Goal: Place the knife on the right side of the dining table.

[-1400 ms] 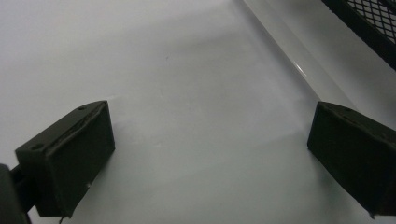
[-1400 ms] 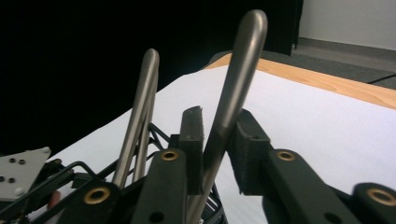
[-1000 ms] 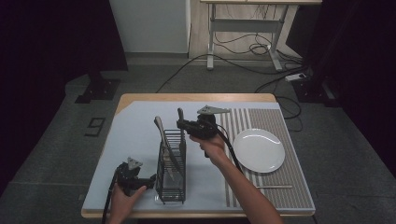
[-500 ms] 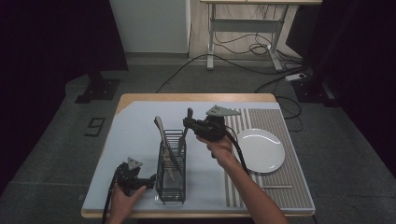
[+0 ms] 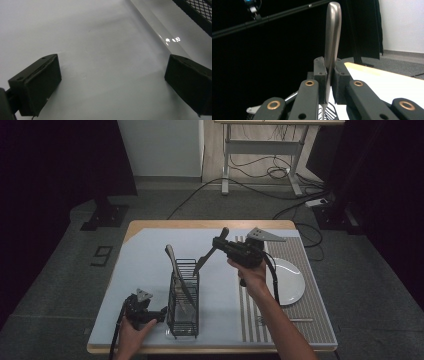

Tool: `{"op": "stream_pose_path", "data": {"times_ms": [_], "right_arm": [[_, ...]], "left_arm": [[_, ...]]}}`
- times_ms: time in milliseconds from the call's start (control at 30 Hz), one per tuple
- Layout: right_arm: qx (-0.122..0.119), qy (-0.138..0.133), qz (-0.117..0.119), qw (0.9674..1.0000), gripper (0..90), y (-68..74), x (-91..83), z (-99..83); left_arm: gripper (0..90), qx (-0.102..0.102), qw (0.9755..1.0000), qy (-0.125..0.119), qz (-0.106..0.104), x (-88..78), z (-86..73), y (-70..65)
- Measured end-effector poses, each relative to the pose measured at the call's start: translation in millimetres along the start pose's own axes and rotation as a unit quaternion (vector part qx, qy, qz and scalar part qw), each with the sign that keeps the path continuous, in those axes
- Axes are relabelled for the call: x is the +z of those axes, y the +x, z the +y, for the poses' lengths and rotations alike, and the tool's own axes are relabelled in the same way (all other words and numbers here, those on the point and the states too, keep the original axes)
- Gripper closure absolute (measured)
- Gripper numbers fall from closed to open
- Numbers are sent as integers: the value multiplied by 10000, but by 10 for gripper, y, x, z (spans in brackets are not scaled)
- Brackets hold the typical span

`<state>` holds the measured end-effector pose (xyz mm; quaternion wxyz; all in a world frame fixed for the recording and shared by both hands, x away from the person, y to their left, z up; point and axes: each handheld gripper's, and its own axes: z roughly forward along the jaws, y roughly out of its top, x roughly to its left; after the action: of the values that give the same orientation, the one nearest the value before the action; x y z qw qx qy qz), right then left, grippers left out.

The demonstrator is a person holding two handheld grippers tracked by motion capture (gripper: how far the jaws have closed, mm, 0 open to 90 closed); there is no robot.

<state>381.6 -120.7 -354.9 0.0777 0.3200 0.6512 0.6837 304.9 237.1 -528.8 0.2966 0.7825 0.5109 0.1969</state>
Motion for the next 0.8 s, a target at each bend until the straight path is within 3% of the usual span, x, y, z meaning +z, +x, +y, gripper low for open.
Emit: {"op": "stream_pose_path", "data": {"times_ms": [333,367,533,567,800], "right_arm": [[225,-359,38,9991,837,-122,-242,108],[41,-335,-206,9992,837,-141,-279,119],[-59,-197,-443,9988,837,-221,-300,65],[-86,-88,-632,9979,837,-280,-291,-4],[1,78,-916,9958,837,-476,-262,-191]], "left_arm": [[1,1,10000,0,1,0,0,0],[1,2,10000,-1,2,0,0,0],[1,5,10000,4,3,-1,0,0],[1,5,10000,6,3,-1,0,0],[1,5,10000,7,3,-1,0,0]]}}
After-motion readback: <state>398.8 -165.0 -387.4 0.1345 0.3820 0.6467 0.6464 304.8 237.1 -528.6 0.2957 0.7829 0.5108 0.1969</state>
